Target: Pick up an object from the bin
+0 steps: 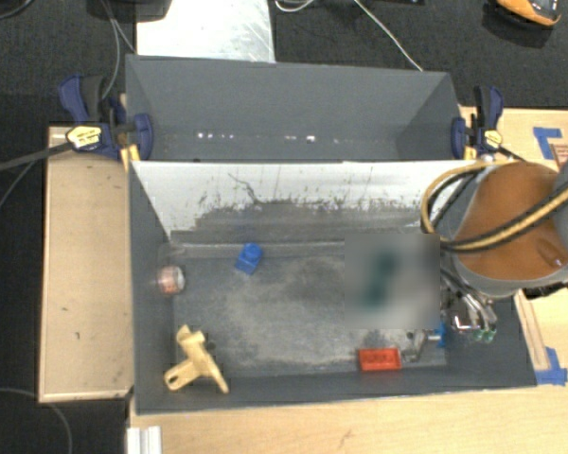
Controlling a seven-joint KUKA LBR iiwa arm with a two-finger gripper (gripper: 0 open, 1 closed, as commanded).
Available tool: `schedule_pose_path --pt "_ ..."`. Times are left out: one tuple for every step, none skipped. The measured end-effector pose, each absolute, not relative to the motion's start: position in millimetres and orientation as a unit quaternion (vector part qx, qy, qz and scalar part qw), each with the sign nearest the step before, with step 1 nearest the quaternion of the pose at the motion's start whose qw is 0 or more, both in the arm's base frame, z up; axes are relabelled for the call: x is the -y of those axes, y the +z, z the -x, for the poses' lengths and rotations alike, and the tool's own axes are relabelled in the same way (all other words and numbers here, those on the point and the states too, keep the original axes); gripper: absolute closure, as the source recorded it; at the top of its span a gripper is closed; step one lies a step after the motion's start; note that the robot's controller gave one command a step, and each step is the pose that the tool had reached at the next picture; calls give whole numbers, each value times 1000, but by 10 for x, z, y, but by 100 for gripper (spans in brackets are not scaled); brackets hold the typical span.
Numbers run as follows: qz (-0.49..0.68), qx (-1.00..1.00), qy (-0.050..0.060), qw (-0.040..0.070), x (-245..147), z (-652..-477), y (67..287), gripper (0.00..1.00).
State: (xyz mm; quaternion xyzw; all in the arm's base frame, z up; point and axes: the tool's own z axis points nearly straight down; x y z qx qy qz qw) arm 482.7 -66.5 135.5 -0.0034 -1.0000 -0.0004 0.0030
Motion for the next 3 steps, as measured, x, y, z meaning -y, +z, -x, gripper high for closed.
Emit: schedule_pose_path --pt "1 1000 0 -1 663 -4846 1398 0" --pt "-283 959 -1 0 517 -5776 705 0" --pt "-247 969 0 -3 447 -5632 1341 0"
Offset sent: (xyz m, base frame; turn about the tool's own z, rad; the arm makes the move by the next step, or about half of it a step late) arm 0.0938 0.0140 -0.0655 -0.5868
